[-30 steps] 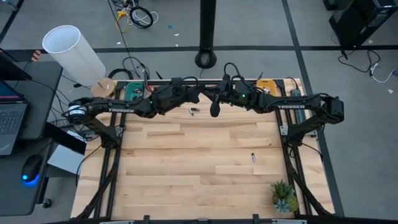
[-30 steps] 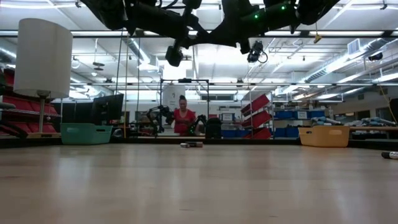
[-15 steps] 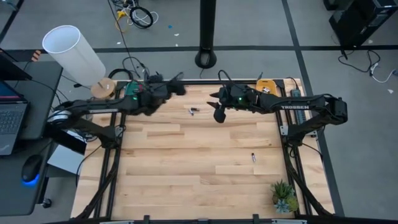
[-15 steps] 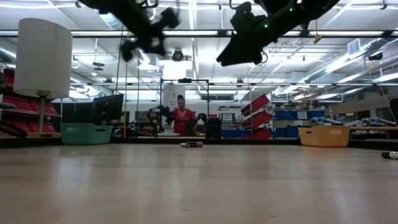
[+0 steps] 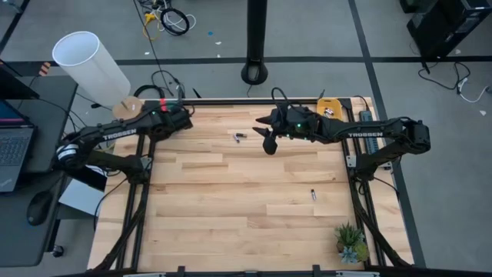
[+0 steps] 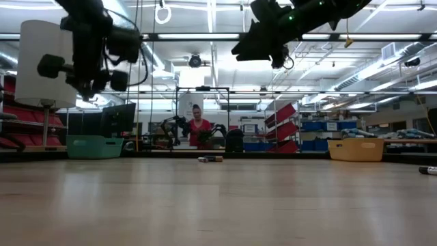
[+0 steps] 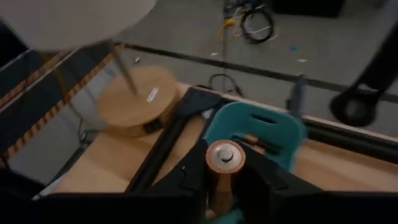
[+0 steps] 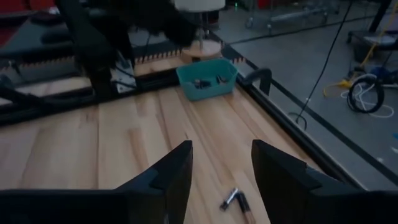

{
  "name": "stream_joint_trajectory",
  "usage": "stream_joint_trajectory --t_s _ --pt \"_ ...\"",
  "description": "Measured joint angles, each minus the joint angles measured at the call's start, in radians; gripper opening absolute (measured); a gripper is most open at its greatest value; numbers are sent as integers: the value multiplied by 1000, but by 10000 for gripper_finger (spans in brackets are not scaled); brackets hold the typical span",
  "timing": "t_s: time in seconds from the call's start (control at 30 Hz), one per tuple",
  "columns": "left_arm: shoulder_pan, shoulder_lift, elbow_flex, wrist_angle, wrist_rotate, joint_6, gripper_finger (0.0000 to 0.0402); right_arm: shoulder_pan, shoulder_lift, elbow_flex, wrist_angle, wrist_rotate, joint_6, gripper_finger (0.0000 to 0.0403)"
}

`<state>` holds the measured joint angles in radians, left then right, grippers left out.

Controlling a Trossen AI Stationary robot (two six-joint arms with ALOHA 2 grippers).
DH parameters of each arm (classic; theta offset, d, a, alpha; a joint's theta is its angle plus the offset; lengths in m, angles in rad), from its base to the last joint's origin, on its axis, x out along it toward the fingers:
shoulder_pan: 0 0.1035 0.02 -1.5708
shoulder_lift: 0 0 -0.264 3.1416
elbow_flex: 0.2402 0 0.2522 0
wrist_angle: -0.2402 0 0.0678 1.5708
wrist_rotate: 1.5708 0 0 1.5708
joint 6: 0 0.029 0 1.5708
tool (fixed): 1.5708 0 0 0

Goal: Sort batteries
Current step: Put the black battery into the blue bin

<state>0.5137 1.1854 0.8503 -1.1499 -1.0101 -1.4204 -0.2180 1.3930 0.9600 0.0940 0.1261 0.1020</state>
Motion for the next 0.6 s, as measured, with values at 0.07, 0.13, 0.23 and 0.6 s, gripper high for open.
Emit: stream_joint_trajectory --t_s 0.07,0.13,0.23,0.6 --pt "36 0 -46 49 12 1 104 3 0 0 11 0 0 169" --pt "64 0 -82 82 33 8 134 8 0 0 8 0 0 166" --pt "92 0 -114 135 77 53 164 14 0 0 6 -12 0 162" --pt "24 -1 -39 188 179 474 181 19 0 0 -123 -28 30 160"
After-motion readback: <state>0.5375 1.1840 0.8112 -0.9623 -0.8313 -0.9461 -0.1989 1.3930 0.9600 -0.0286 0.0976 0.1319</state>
